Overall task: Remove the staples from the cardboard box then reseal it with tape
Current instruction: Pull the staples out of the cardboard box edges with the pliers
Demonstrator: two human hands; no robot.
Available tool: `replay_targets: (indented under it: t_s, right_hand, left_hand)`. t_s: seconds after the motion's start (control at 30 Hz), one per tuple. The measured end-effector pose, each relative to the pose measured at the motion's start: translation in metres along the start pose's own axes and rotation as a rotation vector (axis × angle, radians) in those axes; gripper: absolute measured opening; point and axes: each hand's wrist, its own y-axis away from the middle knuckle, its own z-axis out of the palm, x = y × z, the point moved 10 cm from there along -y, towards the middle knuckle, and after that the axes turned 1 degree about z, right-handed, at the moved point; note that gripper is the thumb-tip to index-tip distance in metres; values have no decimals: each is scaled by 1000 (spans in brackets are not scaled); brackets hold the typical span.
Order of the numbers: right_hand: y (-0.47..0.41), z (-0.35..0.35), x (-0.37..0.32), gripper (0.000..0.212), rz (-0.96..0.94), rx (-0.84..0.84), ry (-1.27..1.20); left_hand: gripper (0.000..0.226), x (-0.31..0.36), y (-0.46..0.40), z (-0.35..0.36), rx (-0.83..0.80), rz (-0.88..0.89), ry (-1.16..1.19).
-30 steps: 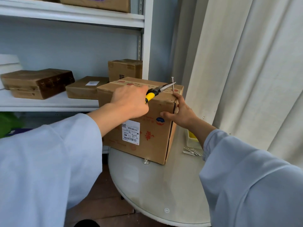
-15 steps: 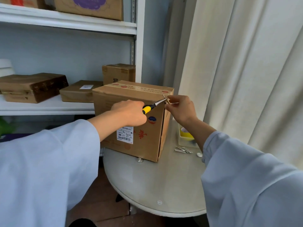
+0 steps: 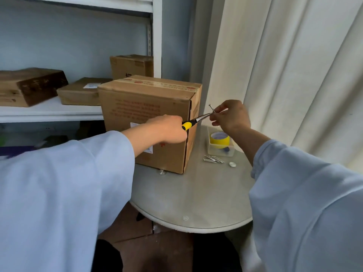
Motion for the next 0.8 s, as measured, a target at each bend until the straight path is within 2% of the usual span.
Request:
replay_targets:
  t_s: [0.2, 0.27, 0.4, 0.53, 0.67, 0.8]
  right_hand:
    - [1, 21, 53, 9, 121, -100, 110]
    - [2, 31, 74, 9, 144, -138, 164]
    - [2, 45, 116, 18, 203, -195, 265]
    - [1, 51, 141, 7, 266, -226, 295]
    - [-3, 62, 157, 9, 275, -233, 373]
    - [-7, 79, 174, 15, 309, -254, 425]
  left_hand:
    - [16, -3, -13, 56, -167, 7, 86]
    - [14, -1, -15, 73, -200, 12, 39]
    - [9, 1, -22, 89, -170, 36, -120]
    - [9, 1, -34, 90, -106, 44, -174]
    - [13, 2, -53, 96, -68, 56, -186]
    - [28, 0, -77, 109, -59, 52, -194]
